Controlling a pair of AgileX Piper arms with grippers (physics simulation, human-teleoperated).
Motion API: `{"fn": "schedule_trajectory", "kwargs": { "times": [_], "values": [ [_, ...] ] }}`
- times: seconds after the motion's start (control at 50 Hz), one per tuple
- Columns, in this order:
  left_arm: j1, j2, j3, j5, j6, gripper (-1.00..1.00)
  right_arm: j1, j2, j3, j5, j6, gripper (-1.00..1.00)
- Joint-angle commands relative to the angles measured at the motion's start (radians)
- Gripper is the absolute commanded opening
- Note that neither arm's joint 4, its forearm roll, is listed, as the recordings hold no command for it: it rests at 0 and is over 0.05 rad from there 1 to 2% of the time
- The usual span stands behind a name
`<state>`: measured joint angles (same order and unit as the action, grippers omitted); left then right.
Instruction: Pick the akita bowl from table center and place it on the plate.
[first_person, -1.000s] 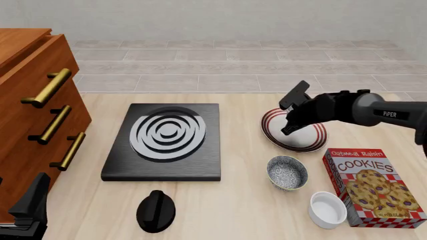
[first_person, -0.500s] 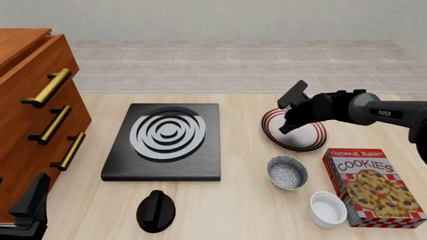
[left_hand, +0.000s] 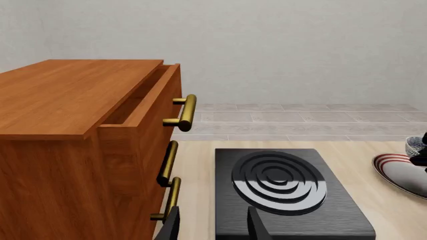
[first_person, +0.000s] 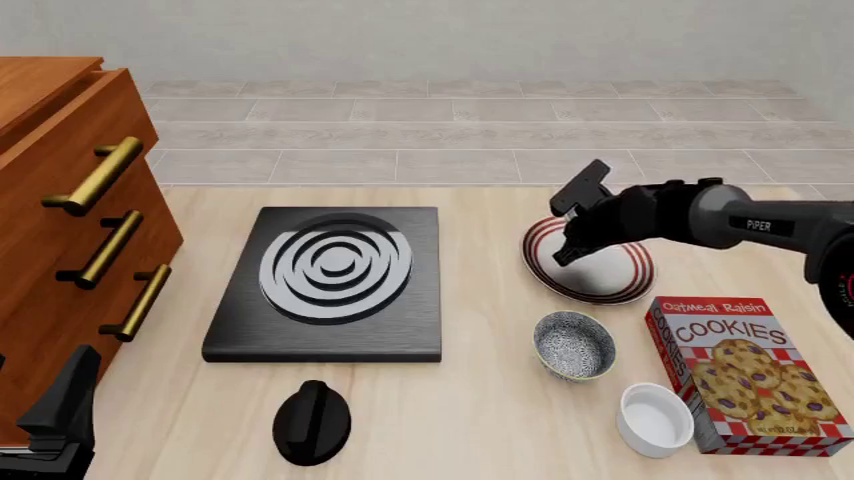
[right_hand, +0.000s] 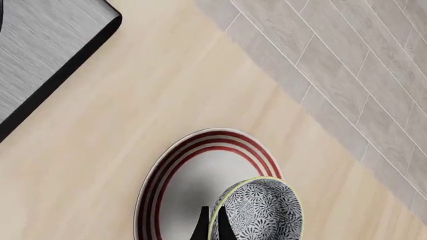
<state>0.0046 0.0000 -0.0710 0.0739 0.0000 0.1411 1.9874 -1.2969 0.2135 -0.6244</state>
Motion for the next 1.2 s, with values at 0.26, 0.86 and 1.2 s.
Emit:
{"fn": "schedule_trajectory", "kwargs": {
  "times": [0.26,0.86,1.2],
  "values": [
    [0.000,0.000,0.000,0.000,0.000,1.00,0.001,0.030,-0.043,-0.001,0.029,-1.00],
    [0.000,0.000,0.000,0.000,0.000,1.00,0.010,0.040,-0.045,-0.009,0.070,-1.00],
    [0.000,0.000,0.000,0.000,0.000,1.00,0.022,0.054,-0.057,-0.007,0.096,-1.00]
  ]
}}
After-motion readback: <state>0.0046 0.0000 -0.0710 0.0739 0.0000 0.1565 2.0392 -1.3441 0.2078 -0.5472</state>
